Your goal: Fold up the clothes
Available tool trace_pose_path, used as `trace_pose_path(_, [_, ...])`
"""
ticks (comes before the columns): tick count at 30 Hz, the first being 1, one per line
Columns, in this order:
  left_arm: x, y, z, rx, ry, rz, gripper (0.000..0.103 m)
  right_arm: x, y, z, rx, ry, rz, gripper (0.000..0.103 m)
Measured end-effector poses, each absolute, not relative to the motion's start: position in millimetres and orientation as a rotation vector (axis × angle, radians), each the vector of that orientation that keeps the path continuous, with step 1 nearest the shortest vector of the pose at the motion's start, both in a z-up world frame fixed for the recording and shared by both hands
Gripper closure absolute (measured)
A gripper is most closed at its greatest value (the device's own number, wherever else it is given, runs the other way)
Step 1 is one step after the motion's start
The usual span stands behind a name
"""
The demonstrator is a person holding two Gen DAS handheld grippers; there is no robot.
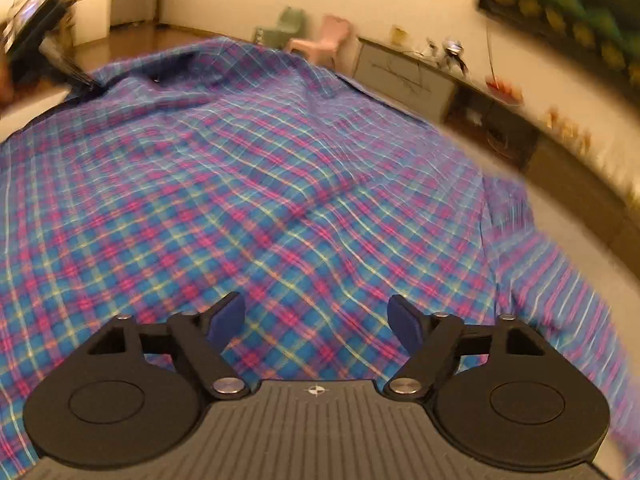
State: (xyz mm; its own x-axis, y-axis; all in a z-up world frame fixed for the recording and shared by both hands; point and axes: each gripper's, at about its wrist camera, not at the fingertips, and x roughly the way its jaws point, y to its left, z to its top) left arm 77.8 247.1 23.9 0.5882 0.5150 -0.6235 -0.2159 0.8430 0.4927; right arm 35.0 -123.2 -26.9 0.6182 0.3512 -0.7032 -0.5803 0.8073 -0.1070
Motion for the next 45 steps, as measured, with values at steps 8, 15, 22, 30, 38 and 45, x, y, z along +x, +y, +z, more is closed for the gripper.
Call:
trace_pose_path(8, [116.2, 299.1, 57.8, 0.164, 0.787, 0.636, 0.081, 81.3, -204.3, -17.3, -0.342, 0.775, 0.214, 0.025])
trace_pose_path(15, [89.6, 232.1, 74.3, 0.304, 0.734, 0.374, 0.067, 99.3, -214.0, 6.1, -0.203, 0.724, 0.185, 0.019])
trace_pose_path(22, [108.2, 164.3, 39.2, 0.434, 0.856, 0.090, 0.067, 175.9, -168.2, -10.6, -0.231, 0.706, 0.268, 0.015])
trace_pose_path(30, [130.3, 168.1, 37.4, 0.394, 0.870, 0.096, 0.066, 231.5, -221.5, -32.0, -0.128, 0.778, 0.167, 0.013])
trace_pose_path(38, [121.5, 166.2, 41.1, 0.348, 0.883, 0.058, 0.066, 200.1, -246.9, -18.4, -0.096, 0.785, 0.002, 0.014])
trace_pose_path(45, [101.9, 176.6, 50.8, 0.275, 0.871, 0.058, 0.064, 36.1, -98.6, 45.1, -0.324, 0.634, 0.415, 0.010])
